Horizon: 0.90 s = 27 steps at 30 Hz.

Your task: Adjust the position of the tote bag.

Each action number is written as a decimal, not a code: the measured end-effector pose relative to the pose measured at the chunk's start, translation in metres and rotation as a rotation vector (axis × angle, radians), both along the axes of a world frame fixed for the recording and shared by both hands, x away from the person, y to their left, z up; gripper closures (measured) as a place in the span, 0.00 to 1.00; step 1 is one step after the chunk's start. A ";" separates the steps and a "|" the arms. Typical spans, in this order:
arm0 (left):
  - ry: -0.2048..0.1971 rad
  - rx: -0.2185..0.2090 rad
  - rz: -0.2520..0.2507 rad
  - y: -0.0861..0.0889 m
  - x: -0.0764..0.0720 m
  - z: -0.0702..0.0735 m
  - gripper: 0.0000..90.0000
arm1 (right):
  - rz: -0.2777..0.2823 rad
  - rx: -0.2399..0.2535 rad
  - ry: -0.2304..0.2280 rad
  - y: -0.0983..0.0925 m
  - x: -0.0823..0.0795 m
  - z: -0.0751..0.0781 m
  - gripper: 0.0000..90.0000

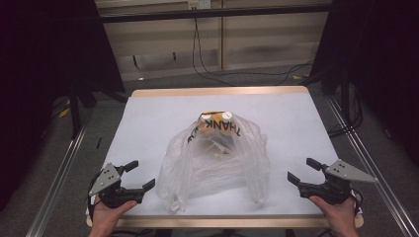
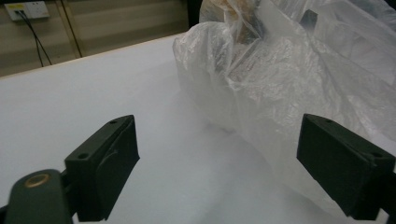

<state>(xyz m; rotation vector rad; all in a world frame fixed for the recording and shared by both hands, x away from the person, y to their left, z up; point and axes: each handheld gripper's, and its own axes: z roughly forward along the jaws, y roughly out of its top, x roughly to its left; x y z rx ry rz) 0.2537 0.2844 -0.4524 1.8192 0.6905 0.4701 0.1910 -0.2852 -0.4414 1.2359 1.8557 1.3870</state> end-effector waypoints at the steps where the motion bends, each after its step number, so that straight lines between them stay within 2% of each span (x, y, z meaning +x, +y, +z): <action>1: 0.010 0.006 -0.008 -0.001 0.000 0.001 0.15 | 0.001 -0.001 -0.001 0.001 0.000 0.000 0.21; 4: 0.002 0.003 -0.003 -0.003 -0.002 0.002 0.15 | 0.021 -0.020 -0.002 0.004 0.000 0.000 0.23; 5: 0.009 0.013 -0.030 -0.003 -0.001 0.002 0.17 | 0.027 -0.024 0.005 0.005 -0.001 0.000 0.25; 7: 0.007 0.013 -0.034 -0.004 0.000 0.001 0.17 | 0.033 -0.028 0.004 0.006 0.000 -0.001 0.27; 8: 0.006 0.014 -0.017 -0.005 -0.001 0.002 0.18 | 0.035 -0.027 0.009 0.006 0.000 -0.001 0.28; 9: 0.011 0.007 -0.026 -0.004 -0.001 0.002 0.19 | 0.038 -0.026 0.012 0.006 0.000 -0.001 0.30; 12: 0.007 0.031 -0.007 -0.002 -0.002 0.003 0.22 | 0.052 -0.020 0.015 0.006 0.001 -0.001 0.35; 14: 0.012 0.022 0.001 -0.004 -0.003 0.003 0.23 | 0.072 -0.021 0.016 0.007 0.001 -0.001 0.38; 17: 0.014 0.014 -0.016 -0.005 -0.004 0.004 0.27 | 0.090 -0.016 0.024 0.009 0.002 -0.002 0.41; 20: 0.016 0.017 -0.043 -0.009 -0.009 0.006 0.30 | 0.144 -0.041 0.023 0.015 0.001 -0.001 0.46; 21: 0.004 0.021 -0.057 -0.008 -0.009 0.006 0.32 | 0.159 -0.047 0.019 0.017 0.001 -0.001 0.48; 27: -0.001 0.005 -0.075 -0.011 -0.016 0.010 0.37 | 0.217 -0.057 0.015 0.027 -0.002 0.002 0.57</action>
